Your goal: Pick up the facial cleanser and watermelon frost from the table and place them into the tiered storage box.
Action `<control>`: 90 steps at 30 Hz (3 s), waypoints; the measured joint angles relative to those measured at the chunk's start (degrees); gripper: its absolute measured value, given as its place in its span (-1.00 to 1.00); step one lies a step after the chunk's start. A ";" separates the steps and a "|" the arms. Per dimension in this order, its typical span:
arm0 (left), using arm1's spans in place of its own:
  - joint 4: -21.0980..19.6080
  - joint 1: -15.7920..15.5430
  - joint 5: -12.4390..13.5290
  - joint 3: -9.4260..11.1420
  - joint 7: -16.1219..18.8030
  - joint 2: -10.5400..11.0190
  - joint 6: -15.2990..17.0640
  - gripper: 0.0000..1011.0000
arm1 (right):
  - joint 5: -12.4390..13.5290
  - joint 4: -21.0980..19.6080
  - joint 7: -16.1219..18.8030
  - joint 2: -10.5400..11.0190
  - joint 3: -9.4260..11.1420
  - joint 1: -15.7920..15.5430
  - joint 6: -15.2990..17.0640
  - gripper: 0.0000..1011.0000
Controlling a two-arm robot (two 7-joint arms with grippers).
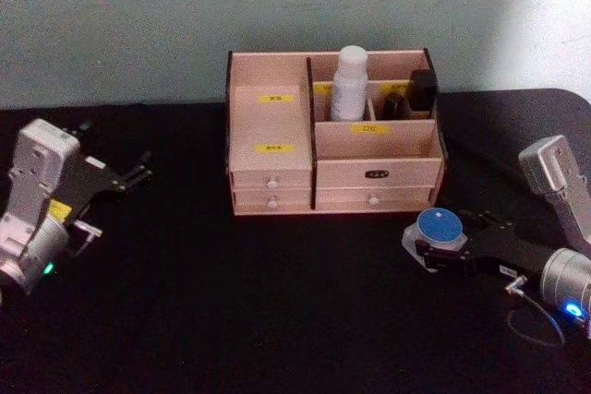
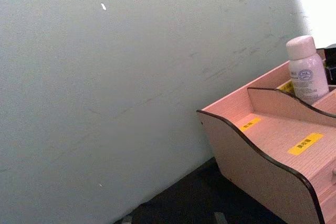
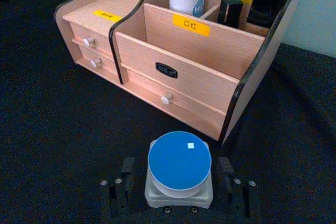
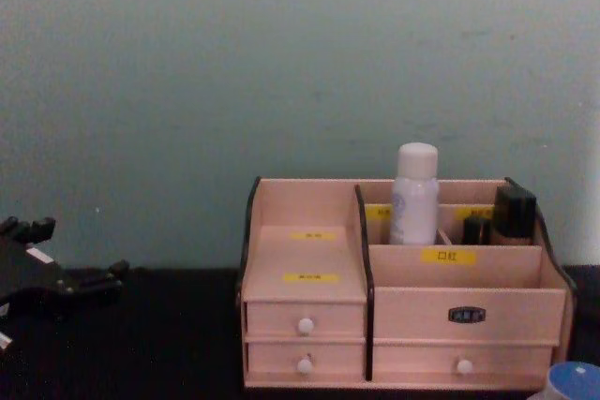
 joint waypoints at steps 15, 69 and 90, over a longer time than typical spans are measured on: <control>0.00 0.00 0.00 0.00 0.00 0.00 0.00 0.98 | -0.90 1.90 0.74 -1.01 -0.79 1.62 -0.75 0.98; 0.00 0.00 0.00 0.00 0.00 0.00 0.00 0.98 | -1.18 1.93 0.95 -0.92 -0.79 1.62 -1.33 0.40; 0.00 0.00 0.00 0.00 0.00 0.00 0.00 0.98 | -1.31 -1.73 4.62 -0.07 -3.13 4.43 -2.38 0.40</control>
